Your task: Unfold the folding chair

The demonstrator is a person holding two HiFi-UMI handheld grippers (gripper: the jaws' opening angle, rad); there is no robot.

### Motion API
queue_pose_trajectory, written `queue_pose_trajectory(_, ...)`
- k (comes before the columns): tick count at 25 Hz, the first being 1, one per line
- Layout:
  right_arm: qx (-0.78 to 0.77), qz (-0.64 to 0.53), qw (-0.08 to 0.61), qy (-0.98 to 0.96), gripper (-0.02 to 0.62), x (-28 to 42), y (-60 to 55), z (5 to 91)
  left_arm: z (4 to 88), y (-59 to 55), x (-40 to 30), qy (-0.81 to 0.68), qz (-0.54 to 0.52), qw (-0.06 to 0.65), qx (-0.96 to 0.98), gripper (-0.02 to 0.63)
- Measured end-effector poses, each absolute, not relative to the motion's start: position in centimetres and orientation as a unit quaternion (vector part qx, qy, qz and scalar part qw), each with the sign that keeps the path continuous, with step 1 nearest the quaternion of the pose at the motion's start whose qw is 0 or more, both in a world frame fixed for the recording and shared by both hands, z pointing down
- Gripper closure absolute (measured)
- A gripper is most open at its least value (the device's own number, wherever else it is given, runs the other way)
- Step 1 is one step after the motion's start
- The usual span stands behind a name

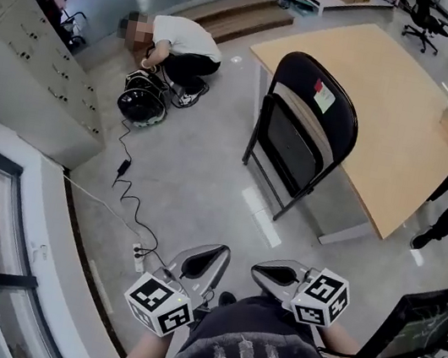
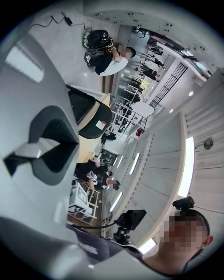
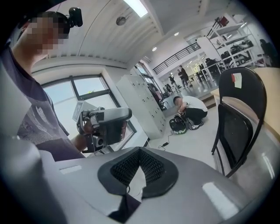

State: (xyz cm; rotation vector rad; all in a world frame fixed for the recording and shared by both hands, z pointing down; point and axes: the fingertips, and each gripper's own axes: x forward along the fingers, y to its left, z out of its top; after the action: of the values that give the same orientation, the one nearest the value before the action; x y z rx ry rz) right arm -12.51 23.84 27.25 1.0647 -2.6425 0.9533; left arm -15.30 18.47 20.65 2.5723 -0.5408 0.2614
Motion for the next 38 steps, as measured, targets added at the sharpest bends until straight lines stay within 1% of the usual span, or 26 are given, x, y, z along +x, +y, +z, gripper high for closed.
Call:
queue_pose_trajectory(3, 0.351, 0.334, 0.041, -0.874, 0.594, -8.4, 22.6, 27.5, 20.6, 17.6, -11.5, -0.205, 0.124, 0.234, 0.943, 0.606)
queue_pose_trajectory(5, 0.343, 0.343, 0.036, -0.874, 0.594, -5.9, 22.3, 27.9, 20.8, 17.0, -9.2, -0.215, 0.139, 0.229, 0.939, 0.606)
queue_pose_trajectory(10, 0.328, 0.346, 0.059, -0.877, 0.594, 0.8, 21.1, 29.4, 21.3, 15.3, -4.2, -0.243, 0.155, 0.230, 0.930, 0.606)
queue_pose_trajectory(15, 0.353, 0.331, 0.065, -0.873, 0.594, 5.3, 18.2, 29.4, 21.6, 13.3, -2.2, -0.253, 0.159, 0.226, 0.927, 0.606)
queue_pose_trajectory(19, 0.356, 0.325, 0.071, -0.873, 0.594, 5.6, 15.4, 29.0, 21.4, 10.5, -1.8, -0.250, 0.144, 0.223, 0.931, 0.606)
queue_pose_trajectory(23, 0.364, 0.320, 0.094, -0.869, 0.594, 4.5, 12.5, 29.0, 21.8, 6.8, -2.6, -0.240, 0.126, 0.228, 0.935, 0.606)
queue_pose_trajectory(27, 0.397, 0.311, 0.123, -0.854, 0.594, 2.9, 8.8, 28.5, 21.6, 2.7, -3.7, -0.197, 0.109, 0.245, 0.943, 0.606)
queue_pose_trajectory(34, 0.463, 0.250, 0.213, -0.823, 0.594, 0.9, 1.8, 27.8, 22.5, -4.5, -6.7, -0.130, 0.108, 0.240, 0.956, 0.606)
queue_pose_trajectory(38, 0.507, 0.237, 0.261, -0.787, 0.593, 3.3, 0.7, 27.7, 23.2, -6.4, -6.3, -0.110, 0.123, 0.230, 0.959, 0.606)
